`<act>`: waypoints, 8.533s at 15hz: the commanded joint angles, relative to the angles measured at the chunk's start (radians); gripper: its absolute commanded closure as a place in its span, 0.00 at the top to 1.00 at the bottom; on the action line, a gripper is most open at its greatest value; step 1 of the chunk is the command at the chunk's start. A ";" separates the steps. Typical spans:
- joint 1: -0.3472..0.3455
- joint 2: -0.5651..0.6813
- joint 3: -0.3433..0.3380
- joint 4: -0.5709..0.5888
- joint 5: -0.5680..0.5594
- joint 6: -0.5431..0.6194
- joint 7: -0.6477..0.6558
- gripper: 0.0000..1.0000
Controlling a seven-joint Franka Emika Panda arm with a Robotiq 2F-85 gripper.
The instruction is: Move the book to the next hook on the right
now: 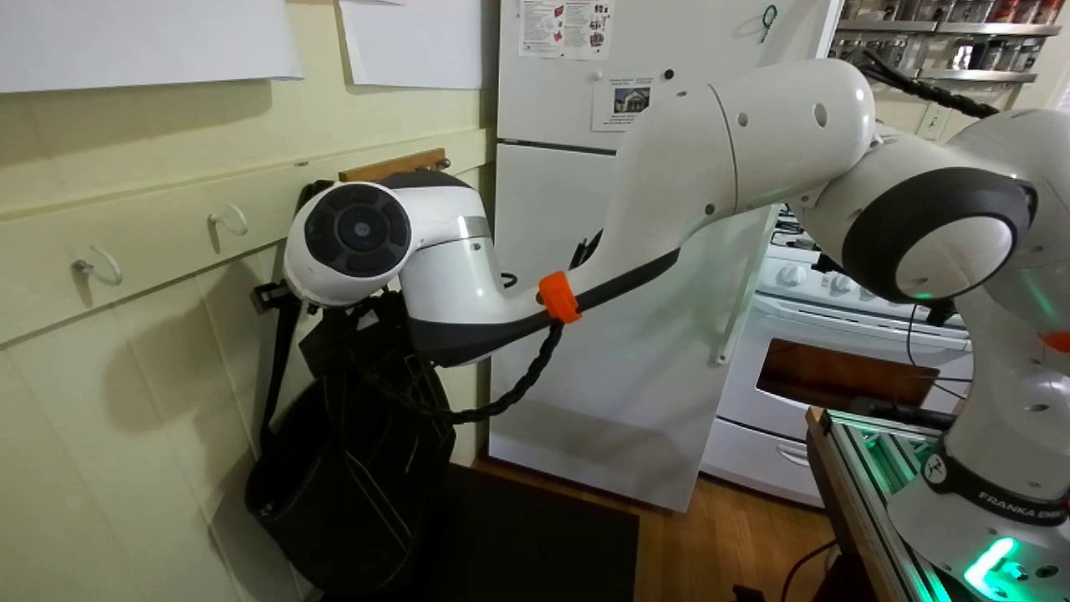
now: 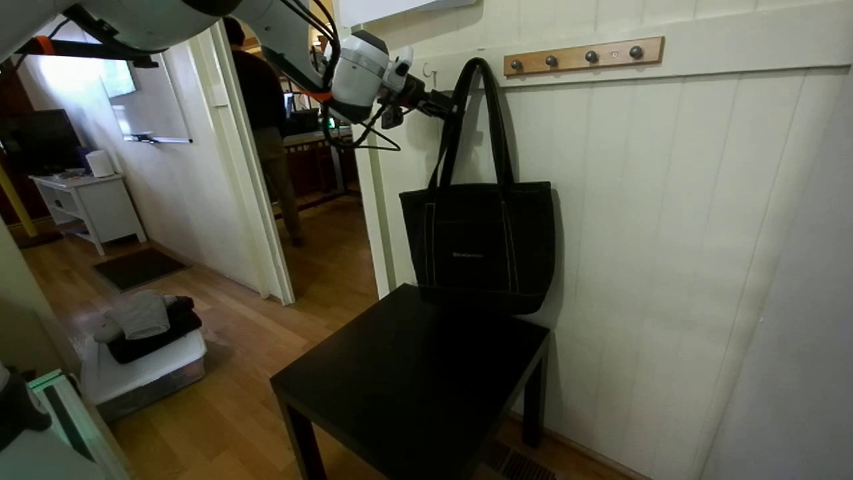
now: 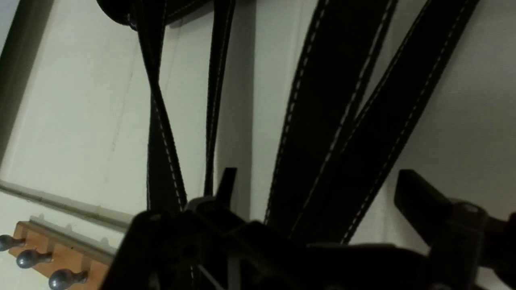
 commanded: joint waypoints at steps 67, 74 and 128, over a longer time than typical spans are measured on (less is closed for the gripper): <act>-0.131 -0.439 0.159 -0.440 -0.437 -0.120 0.413 0.02; -0.254 -0.413 0.217 -0.394 -0.447 0.104 0.208 0.02; -0.307 -0.301 0.143 -0.278 0.324 0.337 -0.872 0.02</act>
